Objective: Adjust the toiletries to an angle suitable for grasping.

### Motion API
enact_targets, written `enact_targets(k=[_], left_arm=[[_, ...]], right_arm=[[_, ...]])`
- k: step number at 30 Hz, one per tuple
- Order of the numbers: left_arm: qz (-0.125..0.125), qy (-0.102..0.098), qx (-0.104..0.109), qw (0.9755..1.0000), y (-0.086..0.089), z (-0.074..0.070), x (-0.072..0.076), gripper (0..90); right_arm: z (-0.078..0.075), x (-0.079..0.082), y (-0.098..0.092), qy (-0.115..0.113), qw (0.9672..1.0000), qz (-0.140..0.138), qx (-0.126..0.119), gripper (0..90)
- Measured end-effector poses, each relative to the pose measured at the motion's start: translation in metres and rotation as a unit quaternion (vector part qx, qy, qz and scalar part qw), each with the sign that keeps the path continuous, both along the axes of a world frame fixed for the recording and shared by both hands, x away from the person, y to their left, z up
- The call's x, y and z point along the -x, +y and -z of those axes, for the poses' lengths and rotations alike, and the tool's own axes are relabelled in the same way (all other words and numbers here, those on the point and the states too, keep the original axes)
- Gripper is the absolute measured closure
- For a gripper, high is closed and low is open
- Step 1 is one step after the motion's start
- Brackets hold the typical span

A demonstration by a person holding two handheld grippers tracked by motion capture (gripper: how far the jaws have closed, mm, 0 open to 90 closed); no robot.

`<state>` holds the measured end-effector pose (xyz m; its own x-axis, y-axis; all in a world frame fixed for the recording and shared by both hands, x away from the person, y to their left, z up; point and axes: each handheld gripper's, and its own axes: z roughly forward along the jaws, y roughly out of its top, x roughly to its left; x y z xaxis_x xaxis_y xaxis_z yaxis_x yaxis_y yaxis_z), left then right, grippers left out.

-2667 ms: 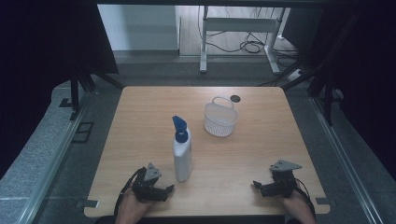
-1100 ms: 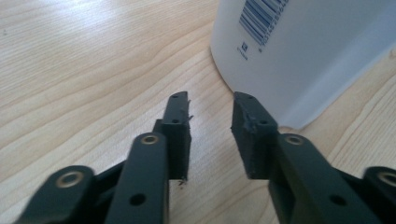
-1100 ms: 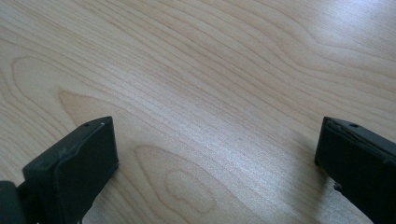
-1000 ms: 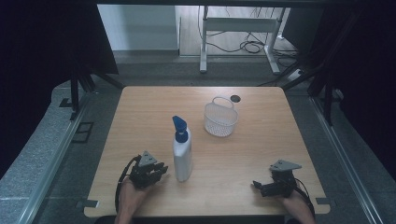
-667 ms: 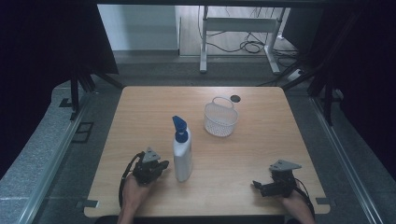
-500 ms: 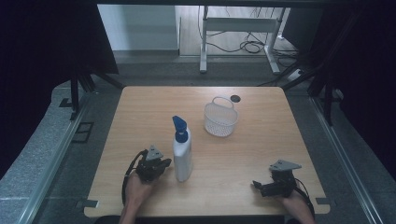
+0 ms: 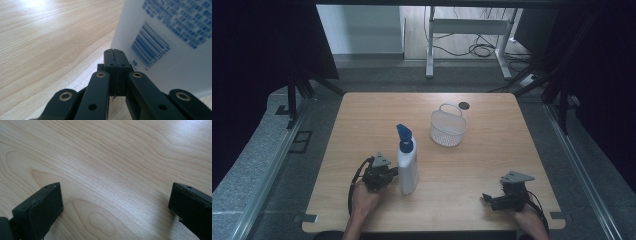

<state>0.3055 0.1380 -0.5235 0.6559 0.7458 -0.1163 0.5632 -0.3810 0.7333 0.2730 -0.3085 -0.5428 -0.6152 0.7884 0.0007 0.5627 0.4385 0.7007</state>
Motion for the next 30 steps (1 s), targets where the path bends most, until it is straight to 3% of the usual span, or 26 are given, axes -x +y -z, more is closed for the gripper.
enact_targets(k=[9,30], left_arm=[[-0.006,0.009,0.010,0.9999,-0.003,0.000,0.000,89.3],[0.037,0.029,0.018,0.9988,-0.034,0.005,0.003,89.3]], right_arm=[[0.000,0.000,0.000,0.000,1.0000,0.000,0.001,0.0],[0.000,-0.001,0.001,0.000,1.0000,-0.002,0.001,0.0]])
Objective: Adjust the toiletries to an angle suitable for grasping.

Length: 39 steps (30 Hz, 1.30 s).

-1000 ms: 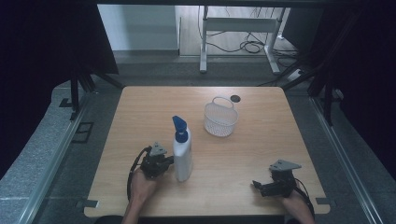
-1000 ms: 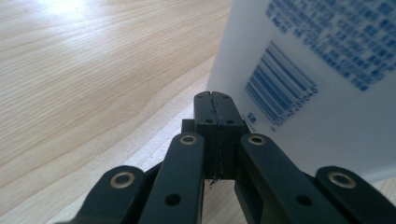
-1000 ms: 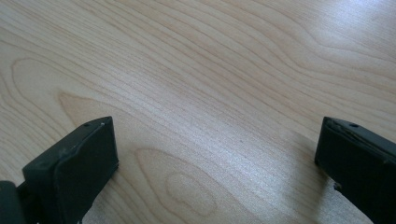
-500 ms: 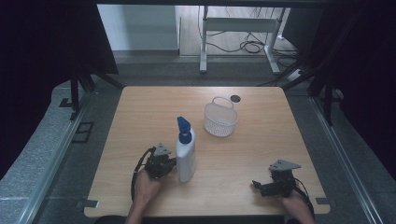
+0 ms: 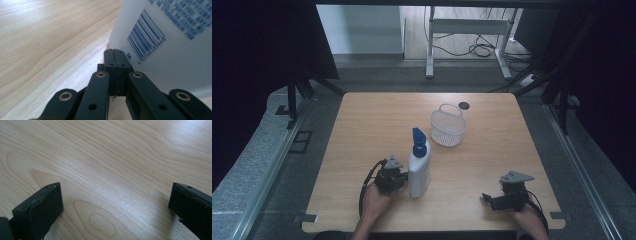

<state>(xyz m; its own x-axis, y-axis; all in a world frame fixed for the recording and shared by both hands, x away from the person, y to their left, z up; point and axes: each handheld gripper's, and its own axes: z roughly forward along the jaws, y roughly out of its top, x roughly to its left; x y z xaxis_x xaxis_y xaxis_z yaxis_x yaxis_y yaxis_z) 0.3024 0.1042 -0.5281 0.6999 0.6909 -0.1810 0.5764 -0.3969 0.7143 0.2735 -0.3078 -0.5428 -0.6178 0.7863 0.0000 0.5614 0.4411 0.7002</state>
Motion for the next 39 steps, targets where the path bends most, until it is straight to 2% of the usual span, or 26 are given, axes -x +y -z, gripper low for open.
enact_targets(k=[10,25,39], left_arm=[[0.019,0.007,-0.002,0.9998,-0.010,0.001,0.003,89.2],[0.043,0.006,-0.011,0.9990,-0.022,0.000,0.015,89.2],[0.053,0.003,-0.007,0.9986,-0.031,0.001,0.027,89.2]], right_arm=[[0.000,0.000,0.000,0.000,1.0000,0.000,0.000,0.0],[0.000,0.000,0.000,0.001,1.0000,0.000,0.000,0.0],[0.000,0.000,0.000,0.000,1.0000,-0.001,0.000,0.0]])
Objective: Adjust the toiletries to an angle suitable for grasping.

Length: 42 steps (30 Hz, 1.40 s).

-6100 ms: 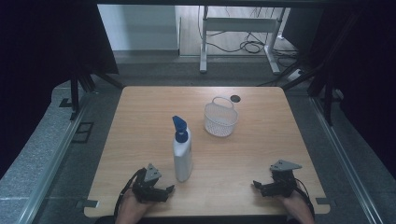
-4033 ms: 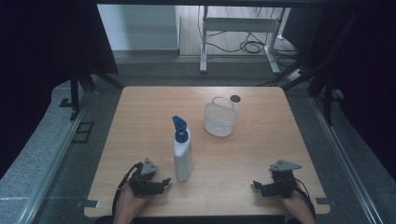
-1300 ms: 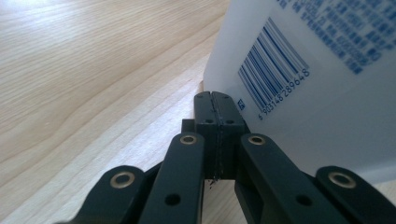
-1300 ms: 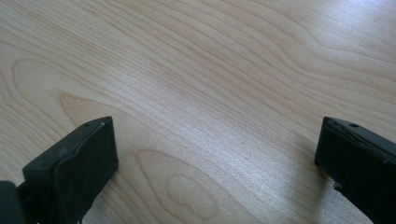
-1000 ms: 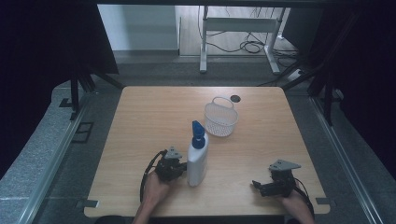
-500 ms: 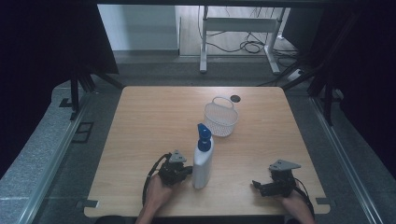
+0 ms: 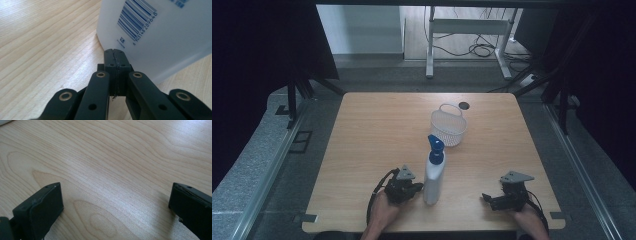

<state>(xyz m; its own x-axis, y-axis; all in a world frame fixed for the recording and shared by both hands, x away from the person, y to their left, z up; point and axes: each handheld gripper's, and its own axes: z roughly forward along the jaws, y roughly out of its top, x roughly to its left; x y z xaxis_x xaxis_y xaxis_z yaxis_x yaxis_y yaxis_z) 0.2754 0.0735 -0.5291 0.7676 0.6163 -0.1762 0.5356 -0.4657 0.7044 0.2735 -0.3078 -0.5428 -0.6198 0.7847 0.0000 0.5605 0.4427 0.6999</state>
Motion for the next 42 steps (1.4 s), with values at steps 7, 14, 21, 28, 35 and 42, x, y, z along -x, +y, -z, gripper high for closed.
enact_targets(k=[7,14,21,28,35,42], left_arm=[[0.009,-0.002,0.000,1.0000,-0.005,-0.001,0.005,89.2],[0.021,-0.003,0.002,0.9998,-0.011,-0.002,0.010,89.2],[0.035,-0.005,0.002,0.9994,-0.020,-0.005,0.016,89.2],[0.050,-0.007,0.004,0.9987,-0.028,-0.005,0.021,89.2],[0.065,-0.012,0.003,0.9978,-0.039,-0.006,0.024,89.2],[0.079,-0.018,-0.001,0.9967,-0.049,-0.007,0.026,89.1]], right_arm=[[0.000,0.000,0.000,0.000,1.0000,0.000,0.000,0.0],[0.000,0.000,0.000,0.000,1.0000,0.000,0.000,0.0],[0.000,0.000,0.000,0.000,1.0000,0.000,0.000,0.0],[0.000,0.000,0.000,-0.001,1.0000,0.000,0.000,0.0],[0.000,0.000,0.000,0.000,1.0000,0.000,0.000,0.0],[0.000,0.000,0.000,0.000,1.0000,0.000,0.000,0.0]])
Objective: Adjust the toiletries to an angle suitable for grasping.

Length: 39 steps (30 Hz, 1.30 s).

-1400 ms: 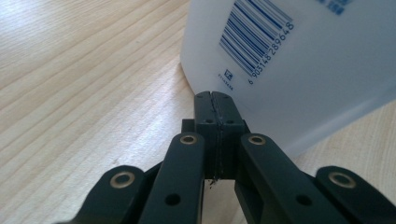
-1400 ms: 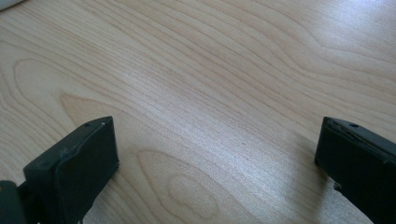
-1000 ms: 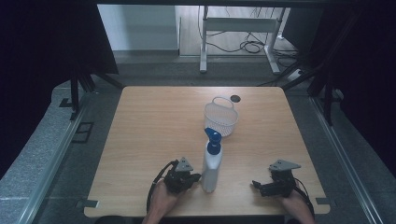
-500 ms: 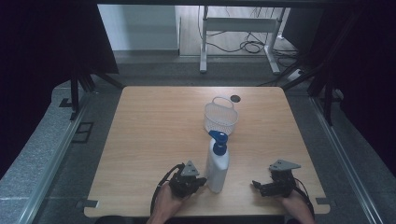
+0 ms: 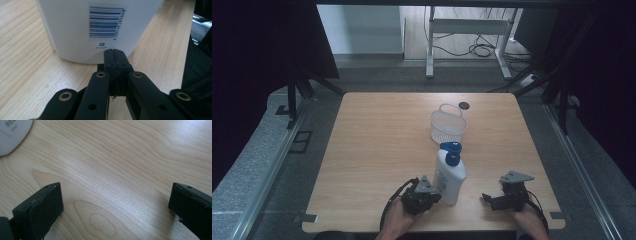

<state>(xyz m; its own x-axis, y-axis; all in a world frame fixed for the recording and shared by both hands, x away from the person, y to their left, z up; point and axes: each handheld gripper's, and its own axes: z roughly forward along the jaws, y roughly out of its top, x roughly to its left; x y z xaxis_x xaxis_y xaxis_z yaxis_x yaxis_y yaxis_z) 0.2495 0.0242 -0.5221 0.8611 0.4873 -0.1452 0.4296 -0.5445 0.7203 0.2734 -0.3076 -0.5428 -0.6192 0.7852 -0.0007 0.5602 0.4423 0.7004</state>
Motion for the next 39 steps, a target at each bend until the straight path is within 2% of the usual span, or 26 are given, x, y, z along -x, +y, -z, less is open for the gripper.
enact_targets(k=[7,13,21,32,39], left_arm=[[0.004,-0.005,-0.001,1.0000,-0.008,0.001,-0.001,89.1],[0.001,-0.005,0.001,1.0000,-0.005,0.000,-0.001,88.8],[-0.012,-0.016,-0.004,0.9998,0.003,-0.003,0.002,75.6],[-0.061,-0.026,-0.002,0.9978,0.031,-0.009,0.008,55.7],[-0.077,-0.033,-0.008,0.9964,0.043,-0.012,0.011,44.3]], right_arm=[[0.000,0.000,0.000,0.000,1.0000,0.000,0.000,0.0],[0.000,0.000,0.000,0.000,1.0000,0.000,0.000,0.0],[0.000,0.000,0.000,0.000,1.0000,0.000,0.000,0.0],[0.000,0.000,0.000,0.000,1.0000,0.000,-0.001,0.0],[0.000,0.000,0.000,0.000,1.0000,0.000,-0.001,0.0]])
